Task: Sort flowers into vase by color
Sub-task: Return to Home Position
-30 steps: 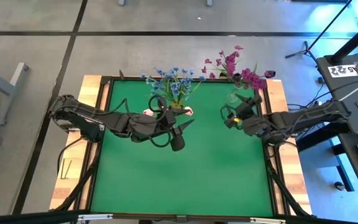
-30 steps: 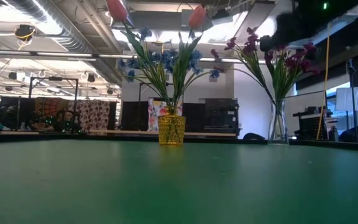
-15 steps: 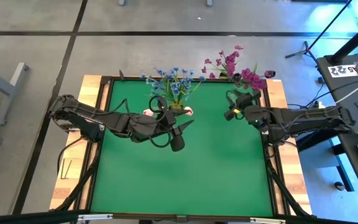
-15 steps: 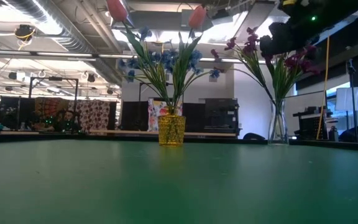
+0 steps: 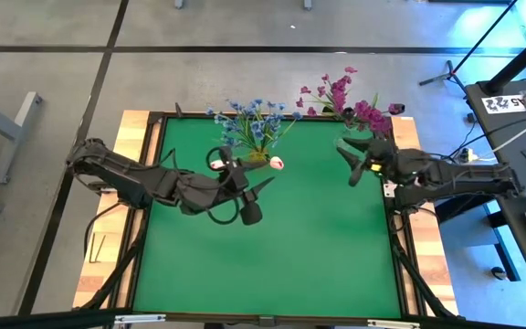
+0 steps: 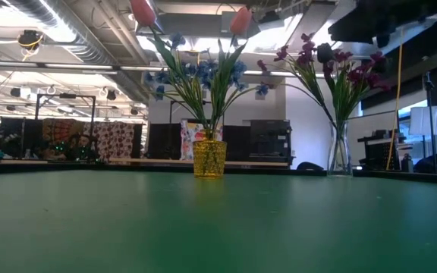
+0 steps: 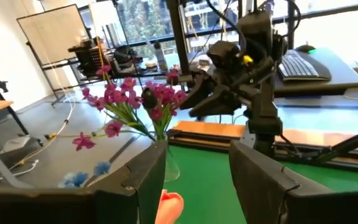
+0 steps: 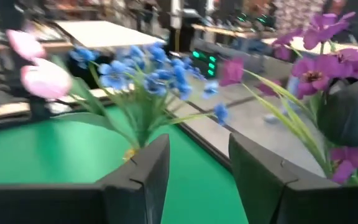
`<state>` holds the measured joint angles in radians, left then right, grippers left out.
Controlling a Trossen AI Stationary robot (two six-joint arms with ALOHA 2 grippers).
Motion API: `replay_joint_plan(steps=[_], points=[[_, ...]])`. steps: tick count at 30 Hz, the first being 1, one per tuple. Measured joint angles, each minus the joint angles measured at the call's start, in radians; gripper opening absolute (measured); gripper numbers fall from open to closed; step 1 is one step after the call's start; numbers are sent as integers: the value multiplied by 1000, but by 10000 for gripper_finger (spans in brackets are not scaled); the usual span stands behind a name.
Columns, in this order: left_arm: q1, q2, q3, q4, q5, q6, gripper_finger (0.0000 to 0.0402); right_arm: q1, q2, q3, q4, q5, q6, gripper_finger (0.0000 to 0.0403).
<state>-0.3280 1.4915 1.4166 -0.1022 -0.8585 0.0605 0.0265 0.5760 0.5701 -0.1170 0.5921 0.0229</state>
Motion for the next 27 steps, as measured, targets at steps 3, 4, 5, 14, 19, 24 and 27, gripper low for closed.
replay_joint_plan(steps=[3, 4, 5, 14, 19, 24, 27], points=[[-8, -28, 0, -30, 20, -12, 160, 0, -86, -50, 44, -82, -8, 163], [-8, -36, 0, -35, 38, -21, 152, 0, -118, -69, 67, -114, -10, 163], [-6, -43, 0, -38, 52, -27, 143, 0, -151, -92, 98, -148, -14, 163], [13, -130, -112, -12, 69, -76, 45, -1, -309, -258, 248, -340, -32, 163], [15, -249, -238, 58, 96, -111, 4, -1, -296, -273, 245, -351, -31, 163], [15, -364, -393, 156, 139, -126, 5, -1, -290, -273, 242, -416, -35, 159], [15, -406, -505, 251, 168, -159, 2, -1, -290, -273, 223, -446, -54, 137]])
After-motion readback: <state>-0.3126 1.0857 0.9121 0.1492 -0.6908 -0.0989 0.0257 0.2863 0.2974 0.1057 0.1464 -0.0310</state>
